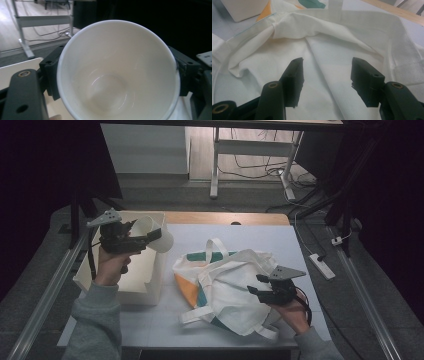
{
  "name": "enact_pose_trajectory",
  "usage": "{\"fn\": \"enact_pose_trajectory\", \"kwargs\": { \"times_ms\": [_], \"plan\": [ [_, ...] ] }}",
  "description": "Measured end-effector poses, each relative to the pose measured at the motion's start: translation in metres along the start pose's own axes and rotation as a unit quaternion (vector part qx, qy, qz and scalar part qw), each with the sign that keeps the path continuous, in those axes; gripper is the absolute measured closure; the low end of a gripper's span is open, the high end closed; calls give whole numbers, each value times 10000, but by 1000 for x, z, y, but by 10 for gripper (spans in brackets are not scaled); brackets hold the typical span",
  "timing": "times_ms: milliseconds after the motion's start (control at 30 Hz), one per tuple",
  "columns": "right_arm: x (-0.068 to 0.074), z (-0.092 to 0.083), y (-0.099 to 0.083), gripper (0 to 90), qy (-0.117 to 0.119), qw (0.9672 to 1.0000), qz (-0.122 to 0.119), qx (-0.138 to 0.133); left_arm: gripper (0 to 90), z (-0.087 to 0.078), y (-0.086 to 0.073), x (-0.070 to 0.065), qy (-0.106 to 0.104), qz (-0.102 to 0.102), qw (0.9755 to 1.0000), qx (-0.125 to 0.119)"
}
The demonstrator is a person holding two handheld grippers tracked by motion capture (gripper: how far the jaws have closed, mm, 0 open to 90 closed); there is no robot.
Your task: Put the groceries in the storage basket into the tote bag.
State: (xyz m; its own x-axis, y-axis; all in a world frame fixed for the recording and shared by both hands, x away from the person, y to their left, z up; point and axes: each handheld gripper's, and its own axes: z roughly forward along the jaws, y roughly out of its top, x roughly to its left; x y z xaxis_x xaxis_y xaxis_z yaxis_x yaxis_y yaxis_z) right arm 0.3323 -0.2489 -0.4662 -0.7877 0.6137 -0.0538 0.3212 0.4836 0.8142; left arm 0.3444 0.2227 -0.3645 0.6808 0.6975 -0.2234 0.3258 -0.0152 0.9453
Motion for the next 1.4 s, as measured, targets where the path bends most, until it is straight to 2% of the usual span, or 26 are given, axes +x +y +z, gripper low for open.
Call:
{"fn": "enact_pose_trajectory", "kwargs": {
  "times_ms": [167,400,633,933,1033,1200,1400],
  "plan": [
    [0,0,0,437,-12,10000,-7,-2,197,10,0,-14,-305,45,9995,14],
    [0,0,0,434,-29,10000,-18,-16,197,26,-1,-31,-485,227,9984,192],
    [1,0,0,420,-54,10000,-38,-33,196,45,-2,-51,-716,419,9957,401],
    [8,-2,5,372,-98,9997,-152,-188,196,79,-8,-81,-892,744,9903,763],
    [11,-4,7,359,-75,9994,-207,-284,196,89,-10,-88,-986,789,9881,880],
    [20,-5,12,330,16,9987,-333,-383,196,104,-17,-96,-1075,847,9847,1078],
    [31,-5,19,266,57,9981,-407,-466,196,119,-24,-100,-1086,881,9815,1311]
  ]
}}
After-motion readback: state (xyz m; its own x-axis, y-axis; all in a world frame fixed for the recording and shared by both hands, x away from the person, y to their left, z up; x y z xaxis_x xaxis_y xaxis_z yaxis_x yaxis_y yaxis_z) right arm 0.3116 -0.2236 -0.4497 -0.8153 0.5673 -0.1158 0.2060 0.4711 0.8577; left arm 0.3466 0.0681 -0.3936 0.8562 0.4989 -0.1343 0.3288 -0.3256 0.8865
